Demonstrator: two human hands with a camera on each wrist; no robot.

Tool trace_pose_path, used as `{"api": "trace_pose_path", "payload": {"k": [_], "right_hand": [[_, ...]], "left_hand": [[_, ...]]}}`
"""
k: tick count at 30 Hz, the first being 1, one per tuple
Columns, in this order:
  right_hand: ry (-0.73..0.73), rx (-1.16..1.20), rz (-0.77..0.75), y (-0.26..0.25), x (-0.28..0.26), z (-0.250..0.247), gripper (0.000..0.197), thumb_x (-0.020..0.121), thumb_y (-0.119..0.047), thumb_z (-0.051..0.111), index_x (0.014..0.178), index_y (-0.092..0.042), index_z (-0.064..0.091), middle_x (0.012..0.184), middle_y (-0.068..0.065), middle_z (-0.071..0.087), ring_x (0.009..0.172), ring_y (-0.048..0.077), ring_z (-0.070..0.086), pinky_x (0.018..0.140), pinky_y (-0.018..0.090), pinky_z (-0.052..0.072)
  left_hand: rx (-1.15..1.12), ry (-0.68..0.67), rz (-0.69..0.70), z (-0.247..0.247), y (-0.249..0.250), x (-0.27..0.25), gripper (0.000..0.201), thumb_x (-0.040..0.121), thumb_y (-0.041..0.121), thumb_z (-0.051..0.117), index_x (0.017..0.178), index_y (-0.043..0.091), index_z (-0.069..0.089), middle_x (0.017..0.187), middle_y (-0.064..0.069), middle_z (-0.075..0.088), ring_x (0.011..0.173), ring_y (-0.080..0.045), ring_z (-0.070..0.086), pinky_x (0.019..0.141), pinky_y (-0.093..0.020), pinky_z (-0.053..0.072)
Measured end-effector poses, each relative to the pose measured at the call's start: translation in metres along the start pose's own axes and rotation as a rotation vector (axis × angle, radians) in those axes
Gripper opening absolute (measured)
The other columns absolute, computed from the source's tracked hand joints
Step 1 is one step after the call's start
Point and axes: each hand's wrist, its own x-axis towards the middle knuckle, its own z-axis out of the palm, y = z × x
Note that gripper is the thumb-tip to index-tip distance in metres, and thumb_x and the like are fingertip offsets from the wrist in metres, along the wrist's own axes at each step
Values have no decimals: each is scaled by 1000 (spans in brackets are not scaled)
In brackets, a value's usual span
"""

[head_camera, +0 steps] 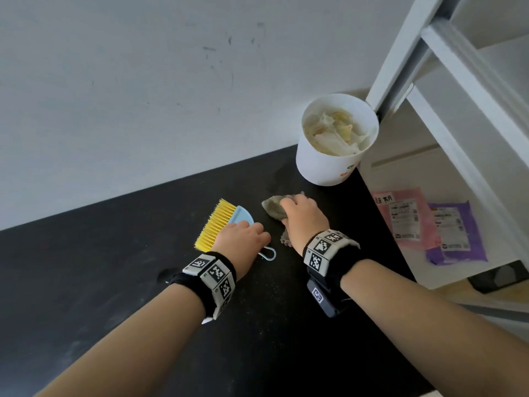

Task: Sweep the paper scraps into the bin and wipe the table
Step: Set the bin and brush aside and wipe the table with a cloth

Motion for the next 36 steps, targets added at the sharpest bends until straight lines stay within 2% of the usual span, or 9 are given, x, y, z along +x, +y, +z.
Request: {"api": "trace_pose_path", "payload": {"k": [5,9,13,16,19,25,30,33,36], "right_hand": [[-73,-53,-10,-24,38,-4,38,93,-7,41,130,-13,45,147,12,27,135,32,24,99,41,40],[-15,-67,86,-37,69,-6,38,94,-4,34,132,-6,43,145,15,29,133,32,26,99,41,39],[31,-148,174,-46,106,-6,39,93,-8,36,130,2,41,140,22,36,127,36,33,105,40,31],[23,-224,187,-56,122,-5,40,88,-11,41,124,3,49,131,21,46,122,37,37,104,40,29],[-4,-310,143,-61,118,-4,44,92,-18,46,130,3,43,136,21,43,129,37,33,108,41,26],[7,-67,-177,-43,86,4,43,93,-7,44,136,-9,39,151,11,25,134,30,26,110,37,29],[-60,-16,-323,-42,57,10,46,95,-9,45,139,-16,40,154,2,26,137,23,24,109,31,30],[-105,-14,-364,-35,35,9,47,95,-9,45,141,-18,39,154,-2,26,137,19,24,108,29,30],[-113,22,-356,-31,18,11,45,95,-9,46,139,-19,42,153,-4,29,138,17,24,108,29,31]], "left_hand": [[-109,95,-223,14,-25,-11,34,94,42,48,124,27,51,126,4,45,116,-18,43,95,-30,38],[-243,141,-545,27,-41,-13,78,78,65,58,139,24,31,141,-5,29,131,-28,29,103,-37,35],[-336,144,-658,35,-55,-8,96,71,68,63,143,18,23,145,-10,26,130,-31,33,106,-40,36],[-362,150,-665,36,-61,-7,94,72,66,65,141,17,24,139,-8,33,125,-29,38,103,-38,37],[-419,171,-670,33,-65,-7,96,69,61,71,142,19,25,135,-6,34,123,-28,37,101,-37,36],[-641,300,-618,29,-74,-10,76,73,36,78,136,21,38,128,-7,33,111,-27,48,97,-38,44],[-814,259,-653,31,-80,-14,60,82,22,71,133,20,41,128,-8,43,104,-24,55,86,-33,49],[-894,262,-646,34,-79,-11,46,86,14,62,129,18,46,113,-1,59,94,-16,57,78,-29,47],[-840,218,-649,37,-74,-10,34,90,11,50,123,19,54,99,2,63,84,-15,58,73,-29,49]]}}
